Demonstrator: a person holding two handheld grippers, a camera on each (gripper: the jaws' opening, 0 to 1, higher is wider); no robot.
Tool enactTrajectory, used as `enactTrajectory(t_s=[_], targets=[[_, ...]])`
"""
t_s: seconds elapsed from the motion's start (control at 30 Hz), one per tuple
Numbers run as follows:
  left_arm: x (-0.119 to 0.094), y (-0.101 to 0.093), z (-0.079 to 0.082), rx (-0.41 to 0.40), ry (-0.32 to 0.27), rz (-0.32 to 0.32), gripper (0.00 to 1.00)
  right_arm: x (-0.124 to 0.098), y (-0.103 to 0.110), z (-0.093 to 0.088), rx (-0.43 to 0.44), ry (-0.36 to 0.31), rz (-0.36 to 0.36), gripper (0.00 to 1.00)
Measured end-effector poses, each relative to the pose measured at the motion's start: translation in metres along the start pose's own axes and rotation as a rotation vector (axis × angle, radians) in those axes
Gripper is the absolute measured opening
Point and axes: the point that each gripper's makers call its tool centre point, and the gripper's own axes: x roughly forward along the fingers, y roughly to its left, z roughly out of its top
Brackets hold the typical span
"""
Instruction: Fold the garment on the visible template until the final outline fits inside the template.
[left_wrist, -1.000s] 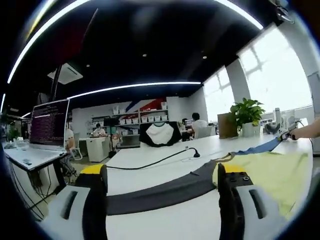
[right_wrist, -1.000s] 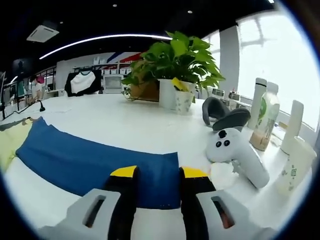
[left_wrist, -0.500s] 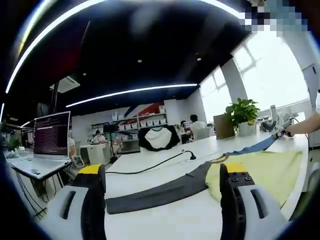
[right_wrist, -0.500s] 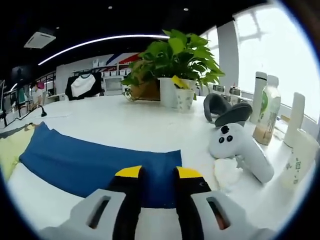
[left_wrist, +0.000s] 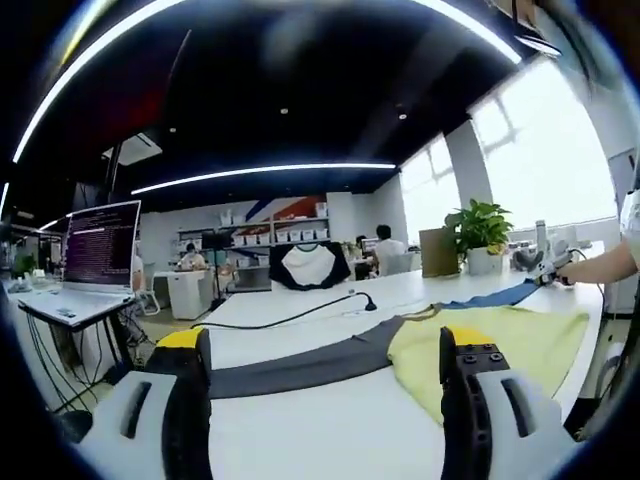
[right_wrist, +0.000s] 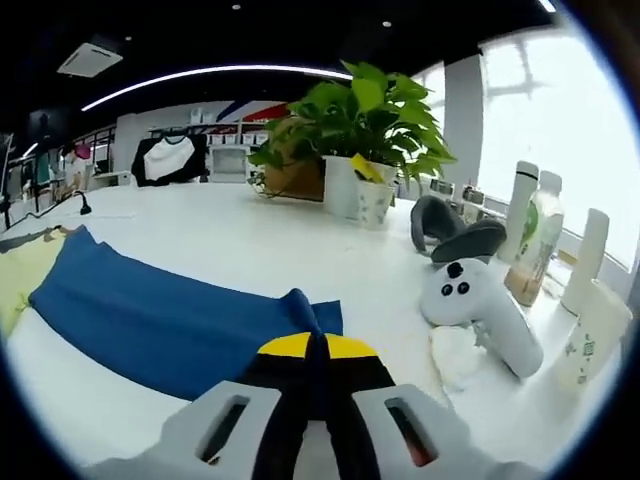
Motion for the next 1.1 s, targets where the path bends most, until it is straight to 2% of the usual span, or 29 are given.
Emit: enactTrajectory(t_s=[0.03, 0.07, 0.13, 0.23, 0.33, 0.5, 0.7, 0.8, 0.83, 0.87, 0.97, 1.07, 1.1], targets=[[-0.002, 0.0, 0.001, 0.002, -0.006, 0.001, 1.0, -0.001, 0.0, 0.0, 0.009, -0.004, 0.004, 0.0], [-0.004, 0.0, 0.002, 0.004, -0.011, 0.002, 1.0, -0.001, 0.001, 0.0, 0.076, -0.015, 0.019, 0.0], [-0.006, 0.001, 0.002, -0.007, -0.017, 0.0, 1.0, -0.001, -0.001, 0.0, 0.133, -0.017, 0.023, 0.0], [-0.008, 0.004, 0.003, -0.024, -0.016, 0.0, 1.0, -0.001, -0.002, 0.0, 0.092, -0.005, 0.012, 0.0], [-0.011, 0.005, 0.006, -0.025, -0.028, 0.003, 1.0, 0.0, -0.004, 0.0, 0.127, -0.006, 0.005, 0.0], [-0.015, 0.006, 0.008, -0.023, -0.031, 0.01, 1.0, -0.003, -0.004, 0.005, 0.114, -0.009, -0.006, 0.0], [-0.017, 0.006, 0.007, -0.027, -0.023, 0.008, 1.0, -0.013, -0.001, 0.033, 0.081, -0.062, -0.017, 0.0], [-0.016, 0.006, 0.005, -0.032, -0.018, 0.006, 1.0, -0.019, -0.002, 0.045, 0.107, -0.084, -0.029, 0.0], [-0.016, 0.004, 0.006, -0.04, -0.023, -0.001, 1.0, -0.021, 0.0, 0.051, 0.132, -0.103, -0.023, 0.0], [-0.015, 0.002, 0.006, -0.044, -0.027, -0.008, 1.0, -0.023, 0.002, 0.052, 0.131, -0.096, -0.022, 0.0], [-0.013, -0.004, 0.005, -0.048, -0.021, -0.033, 1.0, -0.028, 0.007, 0.063, 0.094, -0.115, -0.027, 0.0], [-0.013, -0.008, 0.004, -0.042, -0.015, -0.046, 1.0, -0.033, 0.009, 0.075, 0.109, -0.143, -0.029, 0.0], [-0.013, -0.009, 0.004, -0.042, -0.014, -0.049, 1.0, -0.036, 0.008, 0.08, 0.087, -0.156, -0.054, 0.0]])
